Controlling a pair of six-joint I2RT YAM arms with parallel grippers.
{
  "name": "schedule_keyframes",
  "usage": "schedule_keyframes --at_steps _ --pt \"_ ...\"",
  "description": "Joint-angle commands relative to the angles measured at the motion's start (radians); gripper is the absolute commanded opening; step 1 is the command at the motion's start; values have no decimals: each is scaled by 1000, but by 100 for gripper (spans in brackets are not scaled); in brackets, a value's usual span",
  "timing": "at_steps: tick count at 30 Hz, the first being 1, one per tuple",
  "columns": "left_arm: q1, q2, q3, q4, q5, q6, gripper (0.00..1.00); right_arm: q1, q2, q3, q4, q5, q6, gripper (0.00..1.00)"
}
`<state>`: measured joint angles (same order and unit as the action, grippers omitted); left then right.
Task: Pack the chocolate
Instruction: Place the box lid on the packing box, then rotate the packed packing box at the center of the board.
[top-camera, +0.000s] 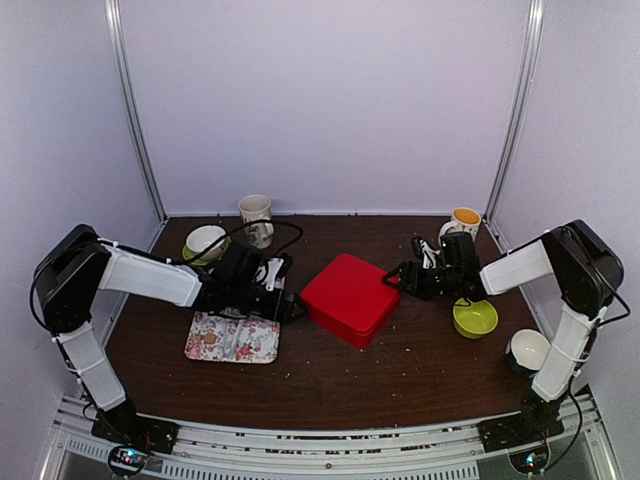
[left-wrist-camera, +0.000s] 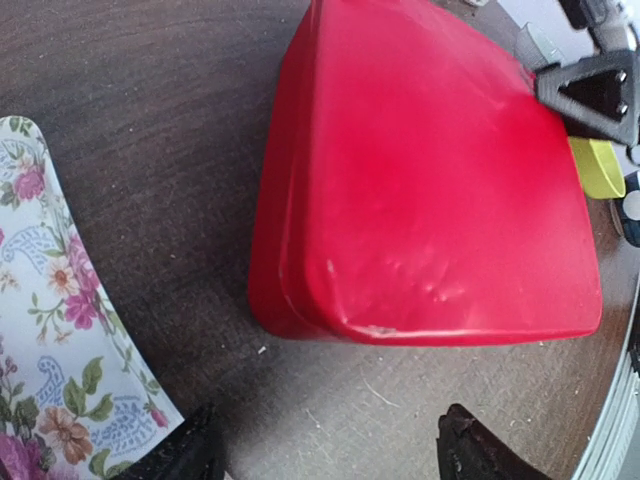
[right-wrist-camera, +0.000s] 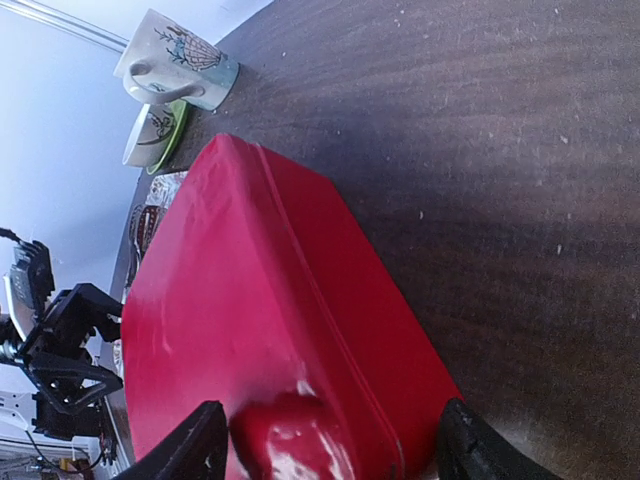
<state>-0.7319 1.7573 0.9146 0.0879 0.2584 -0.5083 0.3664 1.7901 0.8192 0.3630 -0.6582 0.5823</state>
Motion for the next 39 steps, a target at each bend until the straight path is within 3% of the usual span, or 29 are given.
schedule_keyframes --at_steps 1,15,21,26,39 --pt "5 -63 -30 35 5 -20 75 28 -38 -105 171 -63 93 70" --pt "14 -162 -63 -71 15 -99 76 178 -154 -342 354 -12 245 67" --pt "25 -143 -54 -4 23 -140 76 133 -220 -280 168 53 160 78" --pt "136 -105 -69 123 138 -200 76 131 -214 -229 71 78 163 74" --pt "160 199 358 -156 285 72 77 195 -195 -269 154 91 311 61"
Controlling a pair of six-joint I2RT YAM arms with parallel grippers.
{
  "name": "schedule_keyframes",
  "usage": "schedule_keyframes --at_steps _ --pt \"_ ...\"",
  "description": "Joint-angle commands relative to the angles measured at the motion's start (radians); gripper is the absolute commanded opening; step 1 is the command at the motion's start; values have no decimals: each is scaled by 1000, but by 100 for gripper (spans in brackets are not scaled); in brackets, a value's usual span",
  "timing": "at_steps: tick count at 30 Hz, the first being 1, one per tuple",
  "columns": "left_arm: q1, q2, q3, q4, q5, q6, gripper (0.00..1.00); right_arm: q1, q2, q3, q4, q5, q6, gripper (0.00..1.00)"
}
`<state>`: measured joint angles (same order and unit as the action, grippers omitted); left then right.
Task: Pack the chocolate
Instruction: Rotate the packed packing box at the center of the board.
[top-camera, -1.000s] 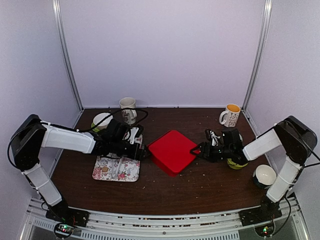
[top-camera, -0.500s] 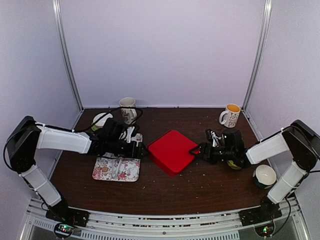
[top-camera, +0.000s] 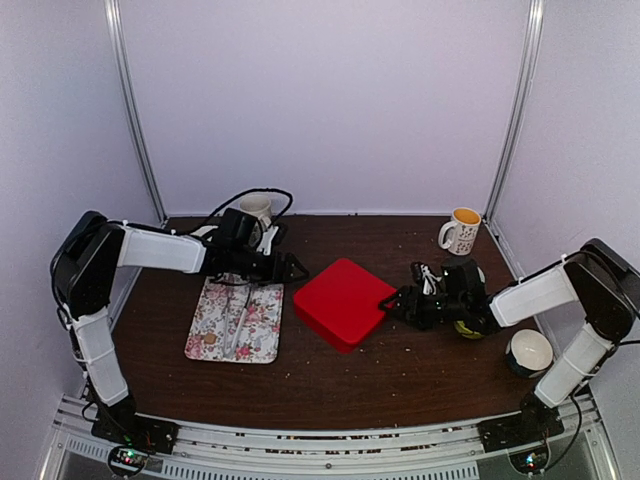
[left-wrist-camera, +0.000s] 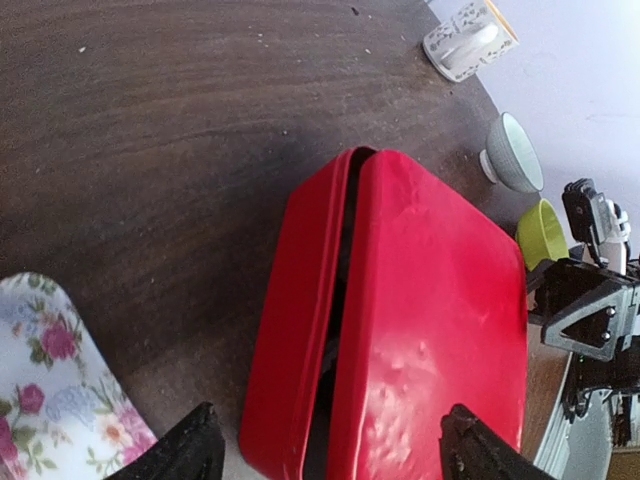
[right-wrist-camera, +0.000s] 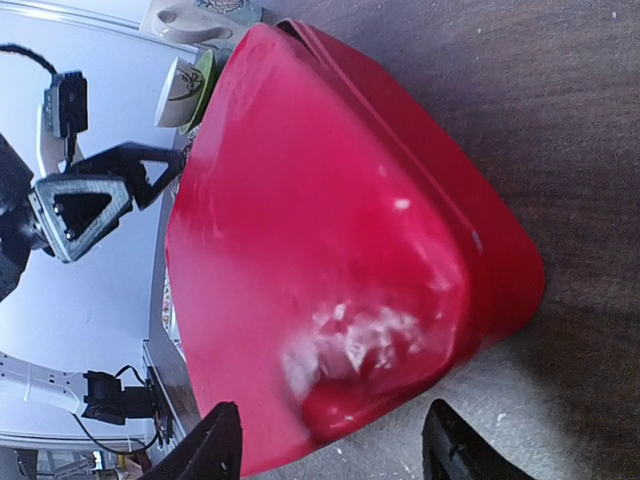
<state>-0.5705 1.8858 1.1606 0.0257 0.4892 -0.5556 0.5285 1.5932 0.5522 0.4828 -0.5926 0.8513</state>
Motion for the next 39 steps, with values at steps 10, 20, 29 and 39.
schedule_keyframes --at_steps 10,20,29,39 --pt "2 239 305 -188 170 200 77 66 30 1 69 42 109 65" --pt "0 283 279 -96 280 107 78 79 107 0 244 15 207 64" --pt "-2 243 150 -5 295 5 78 81 112 -1 243 7 193 63" --pt "-38 159 -9 169 318 -120 79 79 76 12 149 -6 111 68"
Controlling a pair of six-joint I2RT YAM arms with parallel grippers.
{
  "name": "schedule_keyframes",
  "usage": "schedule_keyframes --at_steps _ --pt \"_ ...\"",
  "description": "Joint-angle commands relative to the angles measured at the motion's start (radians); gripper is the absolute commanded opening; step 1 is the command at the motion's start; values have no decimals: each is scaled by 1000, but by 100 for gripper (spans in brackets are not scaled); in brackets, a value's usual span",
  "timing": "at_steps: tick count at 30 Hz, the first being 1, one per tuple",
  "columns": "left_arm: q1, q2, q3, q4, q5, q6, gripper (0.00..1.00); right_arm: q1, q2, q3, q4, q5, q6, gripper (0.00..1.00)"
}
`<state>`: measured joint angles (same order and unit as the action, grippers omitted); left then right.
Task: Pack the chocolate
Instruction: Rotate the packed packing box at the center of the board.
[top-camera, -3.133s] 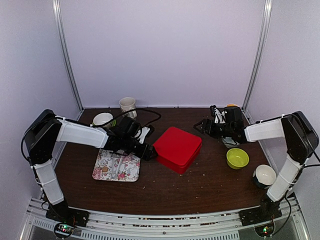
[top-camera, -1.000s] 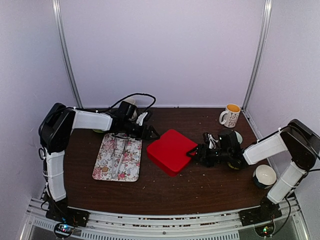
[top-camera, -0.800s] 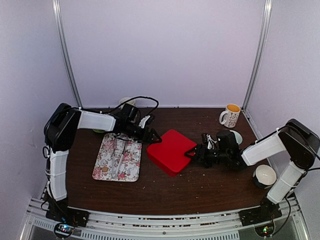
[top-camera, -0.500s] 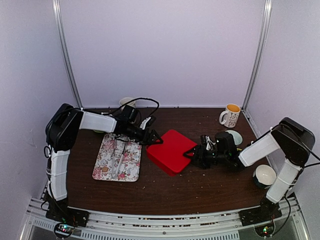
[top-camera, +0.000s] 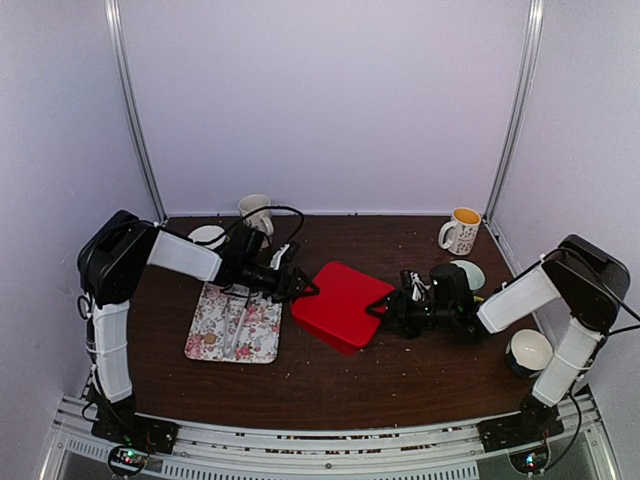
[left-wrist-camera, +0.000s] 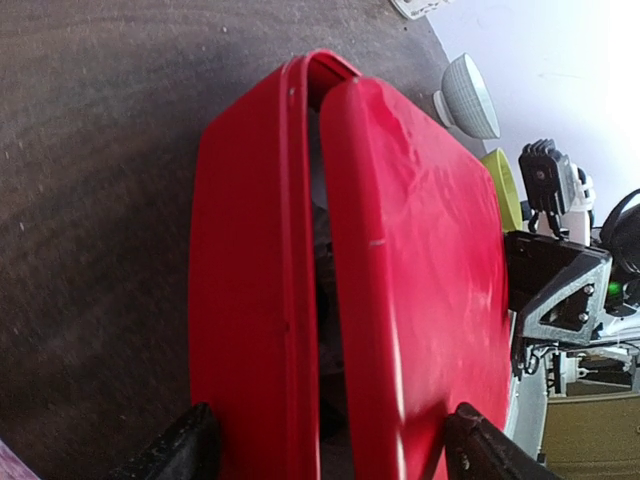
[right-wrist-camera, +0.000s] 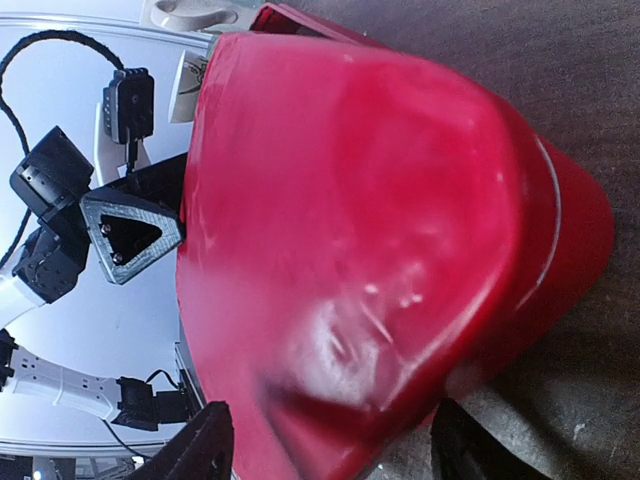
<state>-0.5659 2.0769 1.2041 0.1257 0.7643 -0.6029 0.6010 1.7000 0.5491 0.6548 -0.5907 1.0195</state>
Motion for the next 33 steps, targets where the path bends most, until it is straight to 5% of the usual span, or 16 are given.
schedule_keyframes --at_steps 1,16,29,33 --pt "-49 -36 -59 75 41 -82 79 5 -37 19 -41 -11 -69 69" --pt "-166 -151 -181 87 -117 -209 79 -47 -127 24 -312 -20 -224 78" --pt "-149 -124 -3 -190 -255 -21 77 -33 -126 91 -406 27 -214 76" --pt "-126 -82 44 -195 -219 -19 64 -17 -129 99 -424 46 -215 76"
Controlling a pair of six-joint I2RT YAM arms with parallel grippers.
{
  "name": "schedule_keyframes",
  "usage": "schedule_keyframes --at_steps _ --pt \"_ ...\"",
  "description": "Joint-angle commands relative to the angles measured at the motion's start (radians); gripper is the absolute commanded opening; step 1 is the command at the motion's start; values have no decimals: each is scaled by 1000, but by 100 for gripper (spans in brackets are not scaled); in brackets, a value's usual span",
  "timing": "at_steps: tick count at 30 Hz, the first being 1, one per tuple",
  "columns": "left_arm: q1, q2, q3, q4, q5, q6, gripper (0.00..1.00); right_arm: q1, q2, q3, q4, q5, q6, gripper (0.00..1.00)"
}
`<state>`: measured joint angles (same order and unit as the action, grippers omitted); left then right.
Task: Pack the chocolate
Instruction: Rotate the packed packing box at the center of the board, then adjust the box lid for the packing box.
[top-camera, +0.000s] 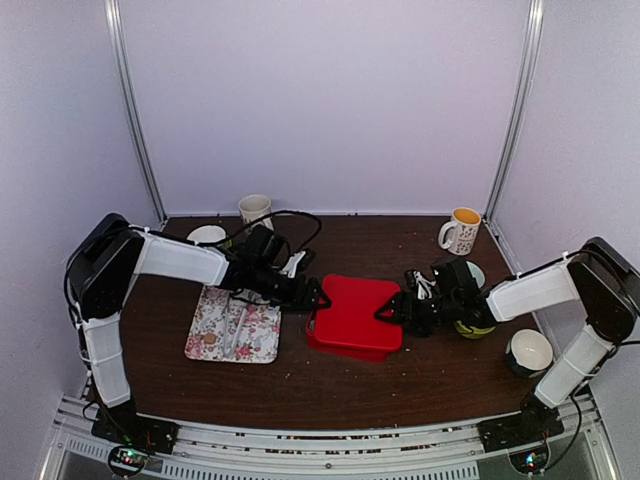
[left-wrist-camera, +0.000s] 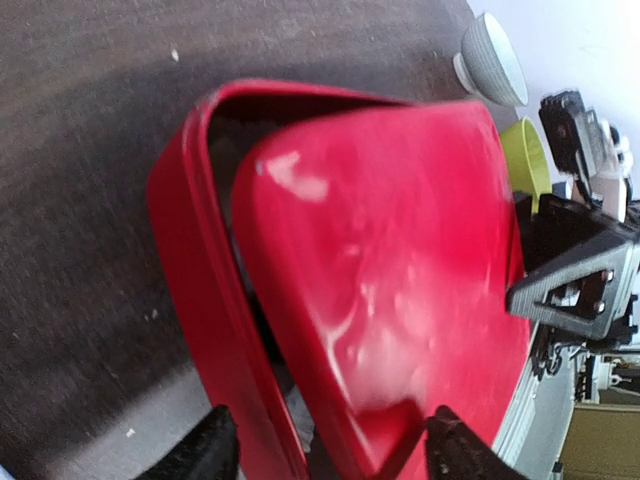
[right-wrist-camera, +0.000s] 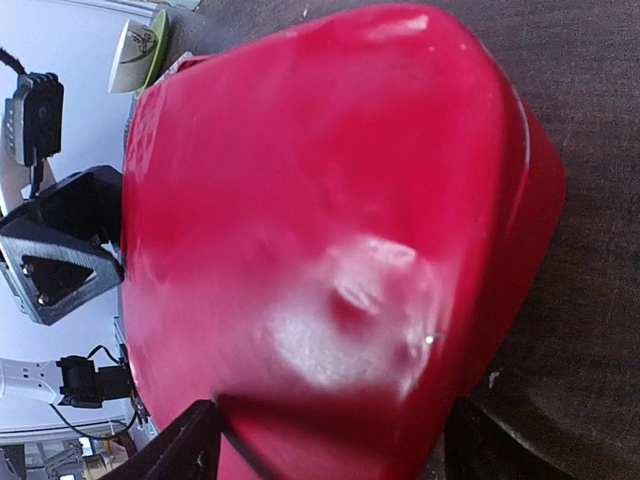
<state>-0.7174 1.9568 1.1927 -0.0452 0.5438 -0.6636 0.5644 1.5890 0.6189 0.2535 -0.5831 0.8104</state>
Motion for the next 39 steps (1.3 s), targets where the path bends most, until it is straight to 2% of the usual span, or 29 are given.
schedule_keyframes --at_steps 1,5,11,16,20,30,39 --pt "30 40 60 -21 4 40 63 20 -24 28 -33 46 -11 76" --pt "44 43 88 -40 -3 58 62 21 -60 28 -99 61 -51 78" --pt "63 79 127 -51 1 75 59 28 -160 50 -274 80 -202 84" --pt "68 93 150 -48 9 75 58 84 -244 93 -506 186 -353 89" --pt "73 98 158 -49 8 76 58 144 -276 109 -597 250 -424 90" --pt "77 95 157 -51 0 74 60 187 -237 127 -568 273 -395 89" --pt "77 52 115 -19 14 67 63 249 -252 120 -627 324 -467 90"
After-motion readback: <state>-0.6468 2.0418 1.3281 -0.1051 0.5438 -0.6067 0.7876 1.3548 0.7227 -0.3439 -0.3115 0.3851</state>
